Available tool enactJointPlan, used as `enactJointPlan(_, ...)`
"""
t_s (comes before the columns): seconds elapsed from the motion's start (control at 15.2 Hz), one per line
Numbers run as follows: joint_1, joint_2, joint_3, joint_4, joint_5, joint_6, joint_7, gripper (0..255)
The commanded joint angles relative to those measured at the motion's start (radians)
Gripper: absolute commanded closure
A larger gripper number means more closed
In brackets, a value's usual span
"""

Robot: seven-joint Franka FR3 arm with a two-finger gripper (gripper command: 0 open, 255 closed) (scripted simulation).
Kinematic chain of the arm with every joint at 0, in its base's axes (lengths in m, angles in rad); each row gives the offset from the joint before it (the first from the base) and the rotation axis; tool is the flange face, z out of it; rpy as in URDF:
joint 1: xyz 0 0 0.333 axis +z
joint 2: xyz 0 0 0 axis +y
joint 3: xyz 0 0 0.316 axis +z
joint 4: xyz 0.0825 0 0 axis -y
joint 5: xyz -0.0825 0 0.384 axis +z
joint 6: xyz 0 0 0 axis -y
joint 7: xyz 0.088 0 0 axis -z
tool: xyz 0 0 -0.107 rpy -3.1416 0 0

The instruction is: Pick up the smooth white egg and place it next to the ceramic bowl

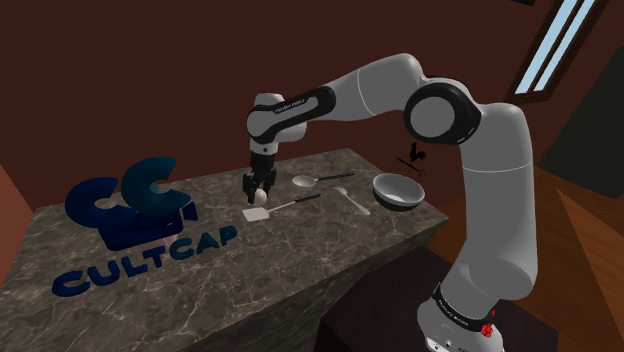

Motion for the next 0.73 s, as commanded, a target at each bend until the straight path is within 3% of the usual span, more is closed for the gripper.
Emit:
enactJointPlan(0.0,-0.001,-0.009,0.000,0.007,-0.001,-0.015,0.003,255)
enactJointPlan(0.66,-0.003,-0.060,-0.001,0.067,-0.008,-0.124,0.029,255)
